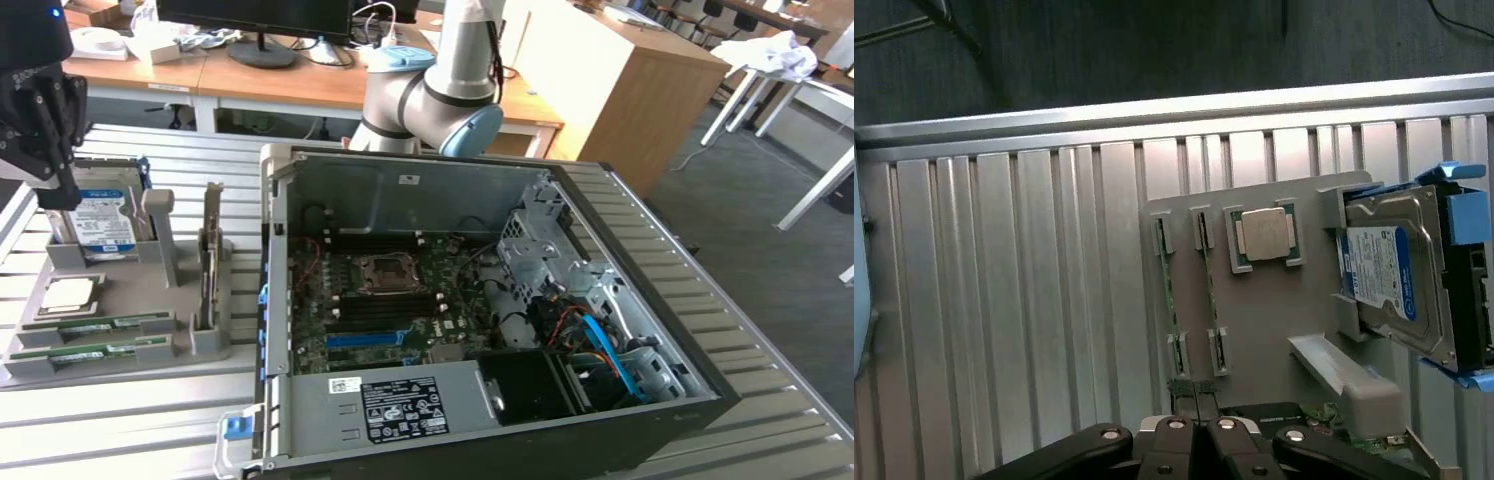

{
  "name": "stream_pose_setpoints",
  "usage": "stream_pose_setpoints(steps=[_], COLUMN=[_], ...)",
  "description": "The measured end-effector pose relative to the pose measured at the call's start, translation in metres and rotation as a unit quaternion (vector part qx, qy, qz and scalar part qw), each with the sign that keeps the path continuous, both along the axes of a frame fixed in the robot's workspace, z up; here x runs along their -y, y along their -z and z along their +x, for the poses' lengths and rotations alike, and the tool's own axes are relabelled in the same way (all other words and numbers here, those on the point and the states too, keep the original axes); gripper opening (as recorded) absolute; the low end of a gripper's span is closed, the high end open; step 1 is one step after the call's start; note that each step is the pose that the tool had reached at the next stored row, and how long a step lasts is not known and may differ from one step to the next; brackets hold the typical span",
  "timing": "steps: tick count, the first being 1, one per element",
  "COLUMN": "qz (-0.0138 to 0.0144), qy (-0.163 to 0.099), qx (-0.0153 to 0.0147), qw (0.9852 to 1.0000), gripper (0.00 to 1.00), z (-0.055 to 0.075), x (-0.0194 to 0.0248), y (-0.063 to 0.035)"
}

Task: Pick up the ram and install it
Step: 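Pick up the ram and move it above insertion slot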

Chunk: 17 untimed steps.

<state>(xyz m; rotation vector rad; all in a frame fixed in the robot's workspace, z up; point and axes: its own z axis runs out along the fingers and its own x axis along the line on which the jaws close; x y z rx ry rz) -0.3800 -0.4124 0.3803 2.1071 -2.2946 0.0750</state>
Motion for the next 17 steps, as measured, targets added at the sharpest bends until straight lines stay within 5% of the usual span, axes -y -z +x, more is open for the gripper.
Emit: stream_pose_setpoints(steps=[7,10,17], qz=[0.0,0.0045,0.007], qy=[-0.007,-0.006,-0.007], qx=[0.0001,0.0003,0.0008], qw=[1.0,1.0,1.0], gripper=[0.1,0.1,0.1], z=[0.0,-0.0001,-0.0001], x=[0.0,-0.0001,0.0001], y=[0.0,0.0,0.0])
